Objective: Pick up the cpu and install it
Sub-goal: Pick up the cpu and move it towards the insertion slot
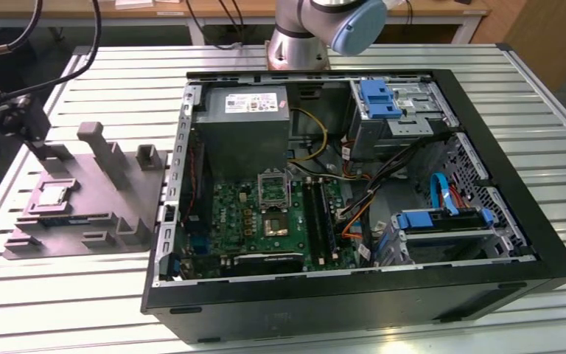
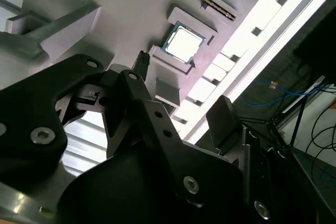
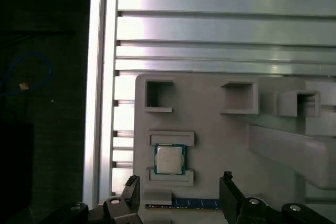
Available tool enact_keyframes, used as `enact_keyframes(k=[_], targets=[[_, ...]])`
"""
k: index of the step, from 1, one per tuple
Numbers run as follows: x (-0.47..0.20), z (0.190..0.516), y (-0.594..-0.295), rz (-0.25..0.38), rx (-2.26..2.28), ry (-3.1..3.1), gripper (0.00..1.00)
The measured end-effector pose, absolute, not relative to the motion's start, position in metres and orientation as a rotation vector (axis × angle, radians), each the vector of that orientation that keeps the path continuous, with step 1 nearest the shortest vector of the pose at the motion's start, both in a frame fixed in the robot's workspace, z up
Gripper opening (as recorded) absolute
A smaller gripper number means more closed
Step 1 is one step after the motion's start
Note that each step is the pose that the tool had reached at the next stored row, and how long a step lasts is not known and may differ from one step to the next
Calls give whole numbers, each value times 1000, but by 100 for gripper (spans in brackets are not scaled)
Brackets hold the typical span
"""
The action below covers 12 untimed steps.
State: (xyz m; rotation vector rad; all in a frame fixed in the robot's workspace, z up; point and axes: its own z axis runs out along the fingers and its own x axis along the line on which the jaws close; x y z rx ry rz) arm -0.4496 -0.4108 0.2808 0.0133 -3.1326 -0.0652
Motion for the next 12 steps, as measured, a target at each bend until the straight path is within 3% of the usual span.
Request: enact_keyframes(k=[12], targets=[[-450,259,-411,-65,17,-3133,71]])
